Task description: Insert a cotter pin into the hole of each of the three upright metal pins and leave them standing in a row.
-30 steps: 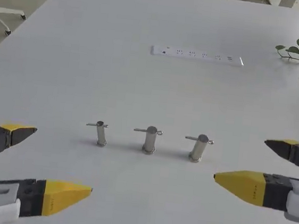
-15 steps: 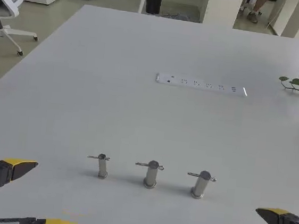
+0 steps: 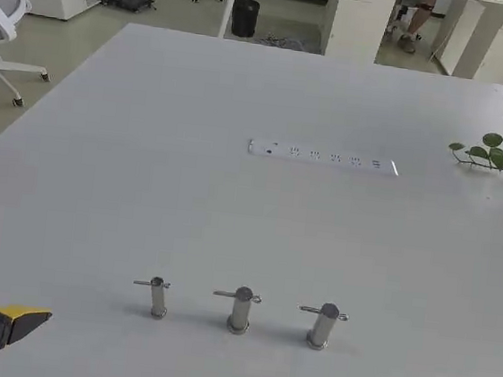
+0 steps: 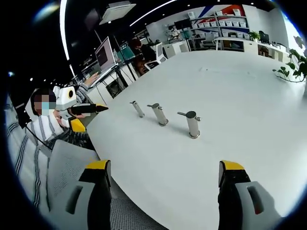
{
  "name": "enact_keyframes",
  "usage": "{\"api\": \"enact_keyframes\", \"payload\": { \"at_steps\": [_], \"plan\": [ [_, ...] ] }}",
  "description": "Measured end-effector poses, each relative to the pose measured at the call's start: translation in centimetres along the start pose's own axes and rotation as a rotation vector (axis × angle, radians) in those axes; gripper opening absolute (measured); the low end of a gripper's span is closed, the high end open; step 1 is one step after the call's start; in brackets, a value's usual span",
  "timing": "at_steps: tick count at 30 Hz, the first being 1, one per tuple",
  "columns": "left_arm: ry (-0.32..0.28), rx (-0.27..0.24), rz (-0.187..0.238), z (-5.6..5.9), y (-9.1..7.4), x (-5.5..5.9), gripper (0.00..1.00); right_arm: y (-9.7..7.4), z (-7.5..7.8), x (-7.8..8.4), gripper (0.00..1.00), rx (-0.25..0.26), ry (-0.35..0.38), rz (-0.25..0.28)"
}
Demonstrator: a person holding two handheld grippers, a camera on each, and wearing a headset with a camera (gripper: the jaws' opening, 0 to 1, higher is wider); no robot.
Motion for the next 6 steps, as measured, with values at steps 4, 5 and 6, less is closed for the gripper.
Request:
{"api": "enact_keyframes", "payload": {
  "at_steps": [4, 5, 6],
  "plan": [
    [-0.004, 0.002, -0.005, -0.19, 0.09, 0.22, 0.99, 0.23, 0.02, 0.12, 0.92, 0.012, 0.005, -0.01],
    [-0.008, 0.002, -0.006, -0.23, 0.1, 0.27, 0.99, 0.29, 0.06, 0.19, 0.92, 0.015, 0.01, -0.012],
    [-0.011, 0.003, -0.008, -0.27, 0.13, 0.34, 0.99, 0.31, 0.1, 0.25, 0.92, 0.018, 0.013, -0.012]
  ]
}}
Point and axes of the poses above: the centre of the closed fingertips' face, and the gripper's own axes: y roughly forward along the fingers, z roughly to its right, x roughly out of its underside, the point moved 8 cm from there along -y, roughly backward along the fingers, and after that the axes turned 12 degrees about -z, right-handed, at the moved point
